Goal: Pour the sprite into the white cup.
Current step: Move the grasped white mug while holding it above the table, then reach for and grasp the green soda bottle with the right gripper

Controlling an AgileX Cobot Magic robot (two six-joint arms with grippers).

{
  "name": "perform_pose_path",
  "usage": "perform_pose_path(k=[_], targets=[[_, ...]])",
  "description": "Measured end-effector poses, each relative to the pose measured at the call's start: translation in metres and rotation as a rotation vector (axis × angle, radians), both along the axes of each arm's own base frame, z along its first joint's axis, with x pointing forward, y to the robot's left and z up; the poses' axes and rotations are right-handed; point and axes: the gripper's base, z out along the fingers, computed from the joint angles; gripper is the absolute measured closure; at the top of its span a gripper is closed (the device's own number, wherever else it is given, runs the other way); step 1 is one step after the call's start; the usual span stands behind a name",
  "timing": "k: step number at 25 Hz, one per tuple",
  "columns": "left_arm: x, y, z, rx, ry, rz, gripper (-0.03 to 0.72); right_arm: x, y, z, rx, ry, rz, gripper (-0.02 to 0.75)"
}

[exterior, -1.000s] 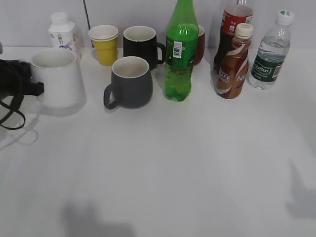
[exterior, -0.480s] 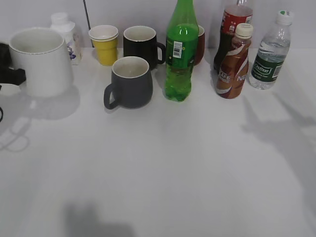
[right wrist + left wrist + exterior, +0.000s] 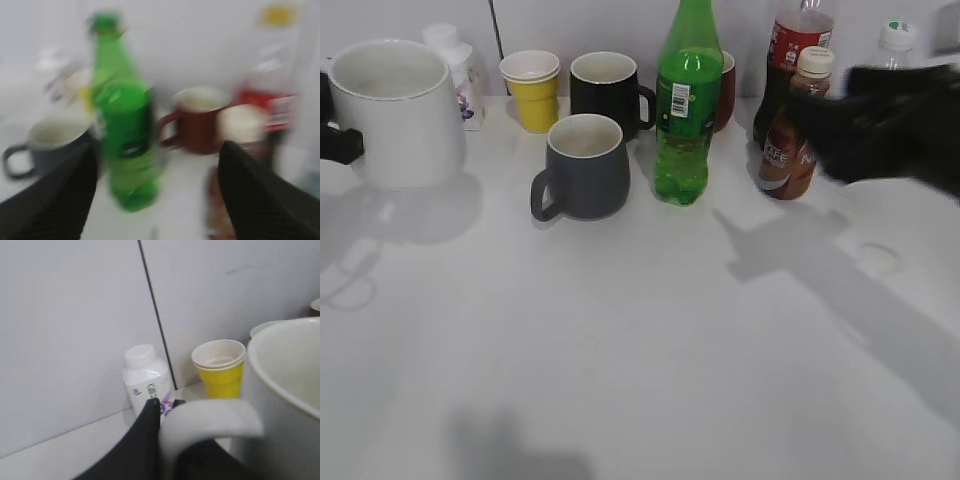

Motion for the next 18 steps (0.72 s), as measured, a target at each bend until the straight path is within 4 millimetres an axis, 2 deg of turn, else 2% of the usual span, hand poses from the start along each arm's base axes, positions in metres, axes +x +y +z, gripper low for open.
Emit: perform_pose_path(k=[4, 8, 14, 18], targets=[[-0.002, -0.003, 0.002, 0.033, -0.008, -0.036, 0.645, 0.021, 0.033, -0.028, 0.004, 0.011, 0.123, 0.153], [-0.006, -0.004, 0.009, 0.041, -0.036, -0.044, 0.645, 0.045, 0.045, -0.048, 0.023, 0.049, 0.123, 0.09], [-0.012, -0.004, 0.021, 0.054, -0.072, -0.048, 0.645, 0.082, 0.06, -0.056, 0.098, 0.087, 0.123, 0.076], [-0.015, -0.002, 0.022, 0.086, -0.026, -0.03, 0.645, 0.105, 0.073, -0.062, 0.127, 0.108, 0.156, 0.076]])
